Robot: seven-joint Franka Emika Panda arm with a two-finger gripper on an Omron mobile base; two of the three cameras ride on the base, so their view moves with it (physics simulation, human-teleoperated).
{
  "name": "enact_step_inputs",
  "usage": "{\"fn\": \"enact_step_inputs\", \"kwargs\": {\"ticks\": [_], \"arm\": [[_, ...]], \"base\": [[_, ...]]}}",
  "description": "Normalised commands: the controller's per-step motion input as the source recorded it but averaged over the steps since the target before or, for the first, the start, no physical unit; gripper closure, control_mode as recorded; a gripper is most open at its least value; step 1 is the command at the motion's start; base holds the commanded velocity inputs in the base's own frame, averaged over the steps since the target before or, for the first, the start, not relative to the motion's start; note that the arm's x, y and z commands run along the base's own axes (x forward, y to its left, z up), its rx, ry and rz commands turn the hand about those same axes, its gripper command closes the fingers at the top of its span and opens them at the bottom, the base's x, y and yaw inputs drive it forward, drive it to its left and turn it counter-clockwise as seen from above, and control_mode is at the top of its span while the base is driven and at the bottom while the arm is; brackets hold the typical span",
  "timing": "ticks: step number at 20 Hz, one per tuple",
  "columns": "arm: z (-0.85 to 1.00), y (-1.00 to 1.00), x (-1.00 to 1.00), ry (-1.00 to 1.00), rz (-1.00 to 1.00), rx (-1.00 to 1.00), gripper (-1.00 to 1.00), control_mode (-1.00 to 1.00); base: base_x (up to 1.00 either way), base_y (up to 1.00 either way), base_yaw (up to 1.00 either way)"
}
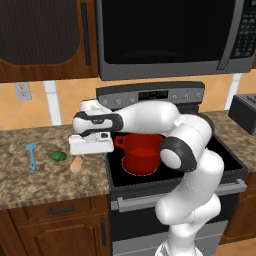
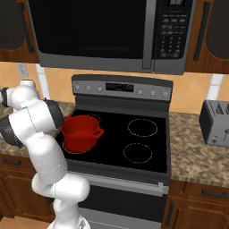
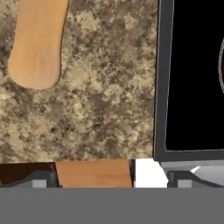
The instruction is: Put the squash and broccoli in the pot. Retrieve the spatula and lightly stir the vegetables in the pot.
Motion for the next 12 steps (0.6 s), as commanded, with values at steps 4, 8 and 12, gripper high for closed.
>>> {"fn": "enact_step_inputs", "kwargs": {"ticks": [4, 8, 12], "arm": [[-0.17, 0.31, 0.26, 0.02, -0.01, 0.00, -1.00, -1.00], [-0.22, 0.41, 0.32, 0.01, -0.05, -0.03, -1.00, -1.00], [-0.23, 0.41, 0.32, 0.00, -0.07, -0.05, -1.00, -1.00]], "base": [[0.00, 0.00, 0.00], [0.00, 0.00, 0.00], [0.00, 0.00, 0.00]]}}
